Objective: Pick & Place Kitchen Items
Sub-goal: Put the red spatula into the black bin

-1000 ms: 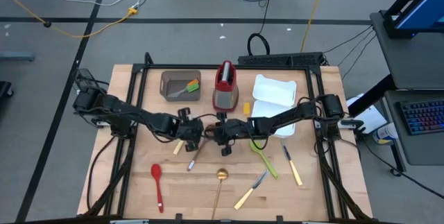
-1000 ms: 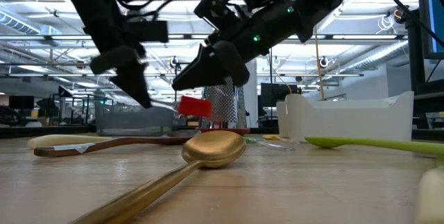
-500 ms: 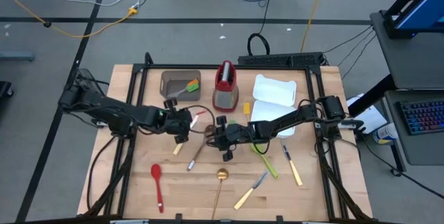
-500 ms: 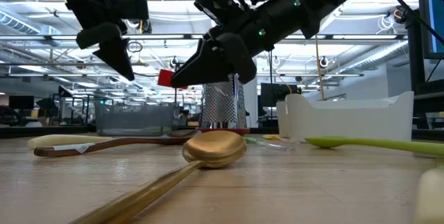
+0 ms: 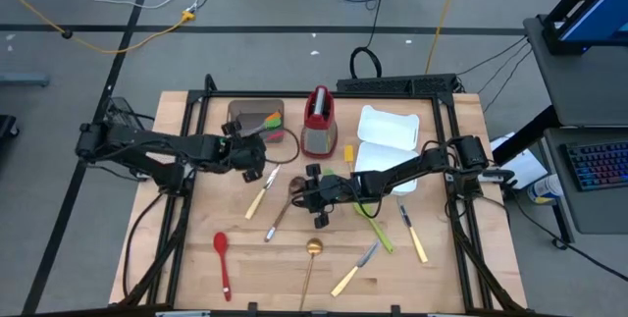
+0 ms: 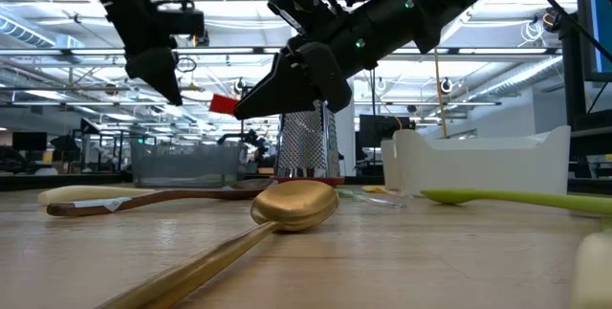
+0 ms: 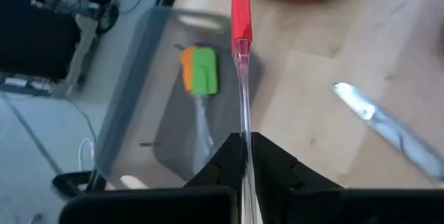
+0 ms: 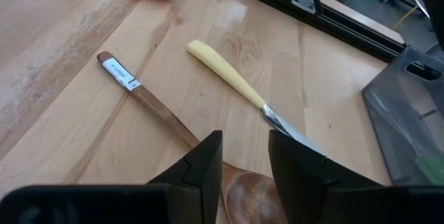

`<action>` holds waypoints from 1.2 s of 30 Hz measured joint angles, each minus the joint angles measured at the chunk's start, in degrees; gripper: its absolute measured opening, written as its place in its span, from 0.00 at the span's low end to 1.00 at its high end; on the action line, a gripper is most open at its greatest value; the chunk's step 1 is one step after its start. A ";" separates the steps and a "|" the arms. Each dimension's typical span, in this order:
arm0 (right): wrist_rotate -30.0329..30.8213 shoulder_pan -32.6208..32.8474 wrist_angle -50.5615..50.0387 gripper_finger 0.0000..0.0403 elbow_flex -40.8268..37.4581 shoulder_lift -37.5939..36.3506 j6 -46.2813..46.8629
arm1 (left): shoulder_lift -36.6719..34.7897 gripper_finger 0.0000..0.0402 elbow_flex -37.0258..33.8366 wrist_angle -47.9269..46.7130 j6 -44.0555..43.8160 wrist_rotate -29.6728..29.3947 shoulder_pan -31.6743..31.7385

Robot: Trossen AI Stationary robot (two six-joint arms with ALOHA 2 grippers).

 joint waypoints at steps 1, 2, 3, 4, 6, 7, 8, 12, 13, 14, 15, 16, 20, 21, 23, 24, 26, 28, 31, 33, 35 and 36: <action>0.00 0.00 -0.02 0.27 0.00 0.01 0.02 | -0.04 0.05 0.00 -0.09 0.71 -0.02 1.06; 0.00 0.00 -0.02 0.27 0.00 0.01 0.09 | -0.13 0.05 0.00 -0.05 1.50 -0.06 2.22; 0.00 0.00 -0.02 0.27 0.00 0.01 0.27 | -0.16 0.04 0.00 0.02 2.37 -0.08 3.35; 0.00 0.00 -0.02 0.27 0.00 0.01 0.40 | -0.10 0.03 0.00 0.02 3.26 -0.05 4.50; 0.00 0.00 -0.02 0.27 0.00 0.01 0.52 | -0.06 0.01 0.00 0.11 4.78 -0.03 6.81; 0.00 0.00 -0.02 0.27 0.00 0.01 0.52 | -0.10 0.01 0.00 0.32 5.40 -0.03 7.96; 0.00 0.00 -0.02 0.27 0.00 0.01 0.52 | -0.10 0.02 0.00 0.45 6.08 -0.04 9.12; 0.00 -0.02 -0.04 0.26 0.00 0.01 0.52 | -0.05 0.06 0.00 0.52 10.60 2.35 13.55; 0.00 -0.02 -0.04 0.26 0.00 0.01 0.52 | 0.06 0.07 0.00 0.64 12.31 4.42 14.69; 0.00 -0.02 -0.04 0.26 0.00 0.01 0.54 | 0.29 0.07 0.00 0.83 13.84 6.56 15.83; 0.00 -0.02 -0.04 0.26 0.00 0.01 0.52 | 0.46 0.07 0.00 1.17 14.97 8.49 16.91; 0.00 -0.02 -0.04 0.26 0.00 0.01 0.52 | 0.53 0.06 0.00 1.56 15.73 10.14 17.98; 0.00 -0.02 -0.04 0.26 -0.02 0.01 0.52 | 1.38 0.02 0.00 5.25 17.55 12.45 21.80; 0.00 -0.02 -0.05 0.26 -0.02 0.01 0.52 | 1.60 0.02 -0.01 6.11 18.10 12.70 22.77; 0.00 -0.02 -0.24 0.26 -0.02 0.01 0.55 | 1.94 0.02 -0.02 8.09 19.43 13.18 24.46; 0.00 -0.02 -0.56 0.26 -0.02 0.01 0.55 | 2.43 0.03 0.01 9.65 20.21 13.80 25.31; 0.00 -0.02 -1.41 0.26 -0.02 0.01 0.55 | 3.63 0.06 0.00 10.94 22.08 16.25 26.93; 0.00 -0.02 -2.13 0.25 -0.04 0.04 0.55 | 4.69 0.07 -0.02 11.34 23.61 18.30 28.23; 0.00 -0.02 -2.32 0.25 -0.07 0.04 1.30 | 7.34 0.06 -0.01 11.27 25.09 19.30 30.08; 0.00 -0.02 -2.34 0.25 -0.07 0.04 1.80 | 9.16 0.04 -0.06 11.48 25.41 19.09 31.23; 0.00 -0.02 -2.36 0.25 -0.07 0.04 1.86 | 11.01 0.02 -0.04 11.83 25.43 18.80 32.45; 0.00 -0.02 -2.46 0.25 -0.07 0.04 1.86 | 12.00 0.02 -0.04 11.81 25.48 18.13 33.00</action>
